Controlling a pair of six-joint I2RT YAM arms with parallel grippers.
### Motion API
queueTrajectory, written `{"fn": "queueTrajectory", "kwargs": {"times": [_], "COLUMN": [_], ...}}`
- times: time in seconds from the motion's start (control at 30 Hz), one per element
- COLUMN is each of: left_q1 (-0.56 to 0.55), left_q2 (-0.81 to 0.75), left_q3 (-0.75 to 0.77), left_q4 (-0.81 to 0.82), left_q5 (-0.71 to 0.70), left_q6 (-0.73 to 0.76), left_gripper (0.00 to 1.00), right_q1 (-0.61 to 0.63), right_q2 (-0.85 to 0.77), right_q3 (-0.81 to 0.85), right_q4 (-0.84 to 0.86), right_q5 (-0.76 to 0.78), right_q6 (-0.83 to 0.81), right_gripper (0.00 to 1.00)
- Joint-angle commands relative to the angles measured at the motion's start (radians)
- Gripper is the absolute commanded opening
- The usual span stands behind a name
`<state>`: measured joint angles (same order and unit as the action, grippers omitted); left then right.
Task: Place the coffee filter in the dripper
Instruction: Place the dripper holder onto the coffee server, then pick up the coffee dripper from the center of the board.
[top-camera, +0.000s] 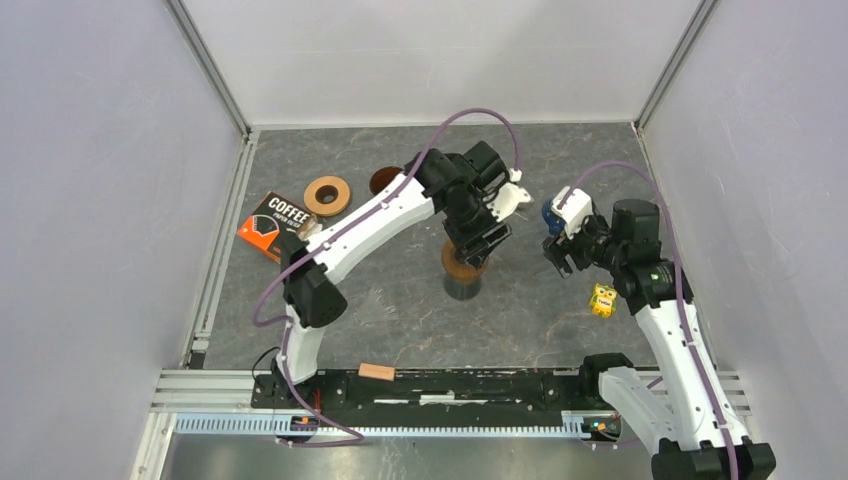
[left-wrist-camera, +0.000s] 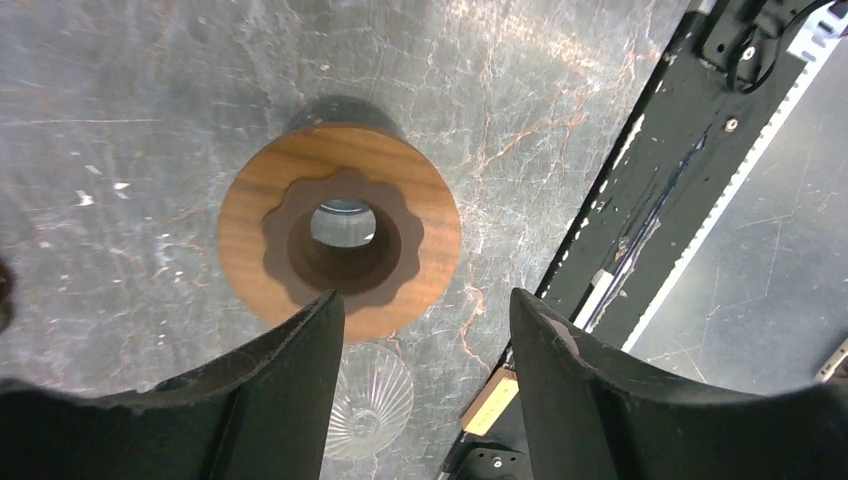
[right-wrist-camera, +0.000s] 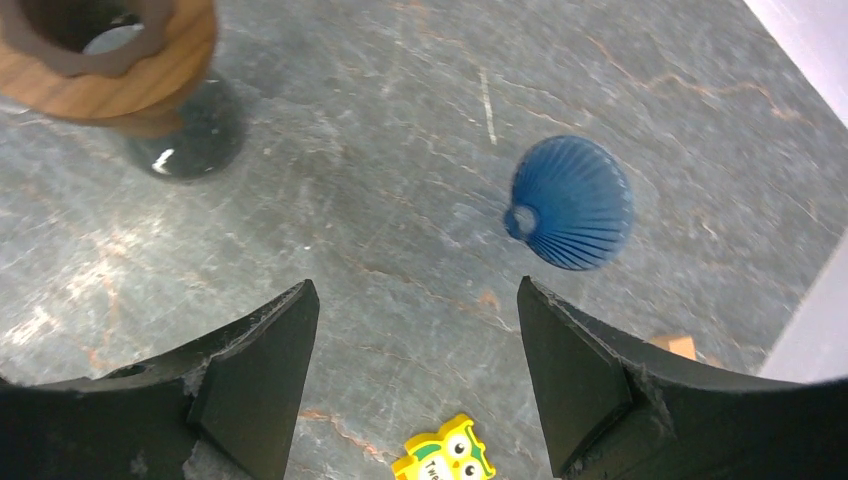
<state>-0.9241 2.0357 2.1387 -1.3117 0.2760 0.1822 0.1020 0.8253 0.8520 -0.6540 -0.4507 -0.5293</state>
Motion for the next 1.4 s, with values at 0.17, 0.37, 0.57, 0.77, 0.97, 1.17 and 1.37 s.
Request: {"fn": "queueTrajectory", "kwargs": {"times": [0.17, 0.37, 0.57, 0.77, 0.97, 1.17, 1.37], "left_q1": [0.064, 0.308, 0.372, 0.37, 0.358, 0.348, 0.332], "left_q2": [-0.19, -0.281, -0.434, -0.453, -0.336, -0.238, -0.2], "left_q3": [0.059, -0.089, -0.472, -0.712, -0.756, -0.705, -0.736], "left_q4": [0.02, 0.034, 0.025, 0.046, 0.072, 0.094, 0.095], "left_q5": [-0.136, -0.023, 0.006, -0.059, -0.104, -0.11, -0.168], "left_q6": [-0.014, -0.026, 0.067, 0.06, 0.038, 0.009, 0.014], "left_gripper": [0.69, 0.66, 0.67, 0.68, 0.68, 0.69, 0.69], "right_q1": [-0.022, -0.023, -0.023, -0.023, -0.022, -0.023, -0.022], "right_q2": [0.059, 0.053, 0.04, 0.05, 0.056, 0.057, 0.045], "right_q3": [0.074, 0.048, -0.018, -0.061, -0.09, -0.095, -0.106], "right_q4": [0.09, 0.072, 0.081, 0.106, 0.123, 0.122, 0.123], "right_q5": [0.141, 0.02, -0.018, -0.016, -0.02, -0.026, -0.029], "right_q6": [0.091, 0.024, -0.026, -0.031, -0.028, -0.029, -0.036], "right_gripper": [0.78, 0.78, 0.78, 0.78, 0.77, 0.77, 0.78]}}
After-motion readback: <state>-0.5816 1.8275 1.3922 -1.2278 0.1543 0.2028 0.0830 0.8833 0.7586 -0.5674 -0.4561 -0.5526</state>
